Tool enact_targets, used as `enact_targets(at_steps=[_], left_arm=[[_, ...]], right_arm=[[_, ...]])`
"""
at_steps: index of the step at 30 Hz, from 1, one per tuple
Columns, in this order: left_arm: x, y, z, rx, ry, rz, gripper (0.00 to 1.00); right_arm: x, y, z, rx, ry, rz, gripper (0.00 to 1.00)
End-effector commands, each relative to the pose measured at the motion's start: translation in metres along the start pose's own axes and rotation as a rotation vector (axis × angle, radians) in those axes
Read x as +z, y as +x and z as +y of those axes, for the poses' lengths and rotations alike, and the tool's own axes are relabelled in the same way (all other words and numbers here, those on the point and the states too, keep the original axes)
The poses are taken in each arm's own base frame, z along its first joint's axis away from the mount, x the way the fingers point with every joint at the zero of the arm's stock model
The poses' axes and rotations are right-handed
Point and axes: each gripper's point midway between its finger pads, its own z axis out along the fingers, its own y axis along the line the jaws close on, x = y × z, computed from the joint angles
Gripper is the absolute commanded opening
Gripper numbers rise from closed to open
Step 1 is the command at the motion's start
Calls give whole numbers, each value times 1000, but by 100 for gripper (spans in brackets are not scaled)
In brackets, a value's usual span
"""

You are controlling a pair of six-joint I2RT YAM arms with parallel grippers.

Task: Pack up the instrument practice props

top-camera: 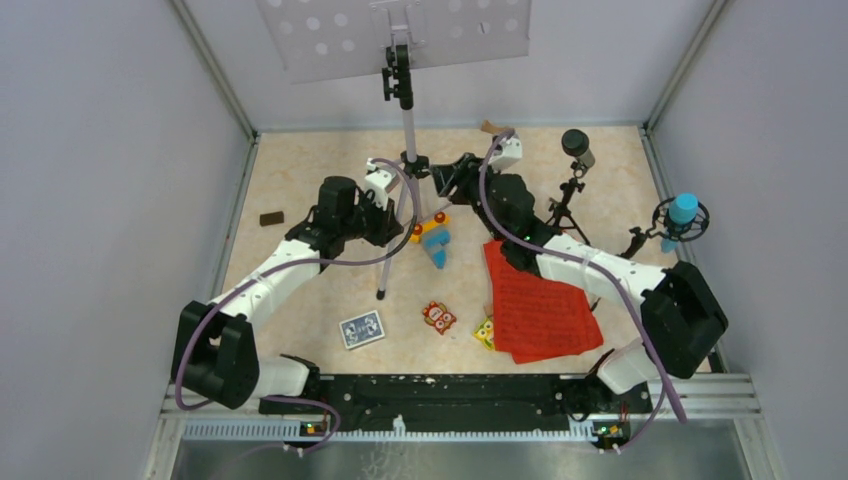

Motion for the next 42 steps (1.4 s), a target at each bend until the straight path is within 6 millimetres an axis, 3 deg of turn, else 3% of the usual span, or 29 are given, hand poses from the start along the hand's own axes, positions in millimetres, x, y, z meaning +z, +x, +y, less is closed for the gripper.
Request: enact_targets(at_steps=[1, 9, 17, 26, 34, 39, 42], left_arm=[[7, 12, -5, 12, 28, 51, 0], [6, 13, -5, 13, 27, 54, 0], [7, 13, -5, 12, 27, 55, 0], [7, 13, -5, 11, 29, 56, 0], [7, 13, -5, 13, 29, 57, 0], [8, 13, -4, 12, 28, 58, 0], [8, 14, -5, 11, 32, 61, 0]], right_arm=[[8, -18, 5, 391, 55, 0, 48], [17, -10, 9, 693, 24, 50, 49], [27, 9, 14, 776, -16, 110, 50], [34, 17, 18, 823, -52, 128, 49], [37, 18, 18, 801, -56, 127, 25], [40, 17, 17, 724, -67, 116, 3], [41, 15, 18, 630, -87, 108, 0]])
